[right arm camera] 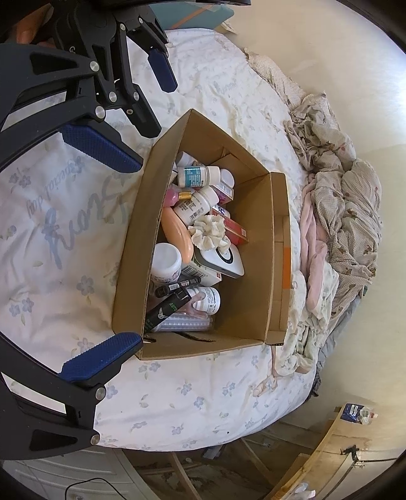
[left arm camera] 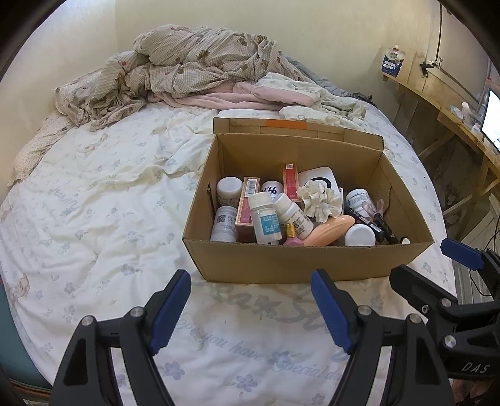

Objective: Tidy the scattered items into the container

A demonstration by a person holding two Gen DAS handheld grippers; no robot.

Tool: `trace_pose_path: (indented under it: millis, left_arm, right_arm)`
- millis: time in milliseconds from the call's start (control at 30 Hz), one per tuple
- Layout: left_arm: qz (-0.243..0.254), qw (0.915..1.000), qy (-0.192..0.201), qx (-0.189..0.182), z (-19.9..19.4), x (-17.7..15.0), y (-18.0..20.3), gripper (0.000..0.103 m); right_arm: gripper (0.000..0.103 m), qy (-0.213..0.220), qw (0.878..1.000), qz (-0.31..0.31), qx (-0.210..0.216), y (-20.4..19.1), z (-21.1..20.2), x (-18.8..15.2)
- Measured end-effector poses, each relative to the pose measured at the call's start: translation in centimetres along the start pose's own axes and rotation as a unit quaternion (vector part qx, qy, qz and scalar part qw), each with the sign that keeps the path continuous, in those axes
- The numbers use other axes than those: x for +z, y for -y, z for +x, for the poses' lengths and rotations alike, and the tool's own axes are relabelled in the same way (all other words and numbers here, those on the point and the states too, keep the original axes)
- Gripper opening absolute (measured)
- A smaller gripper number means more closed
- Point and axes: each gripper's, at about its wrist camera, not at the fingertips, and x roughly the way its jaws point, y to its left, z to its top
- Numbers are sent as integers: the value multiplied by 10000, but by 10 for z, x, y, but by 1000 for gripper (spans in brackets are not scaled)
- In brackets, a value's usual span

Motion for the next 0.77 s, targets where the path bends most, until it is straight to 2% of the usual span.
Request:
trace_pose_path:
  millis: [500, 767]
  left_arm:
    - [300, 9993, -32, -208, 0, 0, 0, 80]
    - [206, 9994, -30, -293, -1, -1, -1, 80]
  right_arm:
    - [103, -7, 10000, 6, -17, -2, 0, 0]
    - [103, -9, 10000, 34, 67, -1, 0, 1]
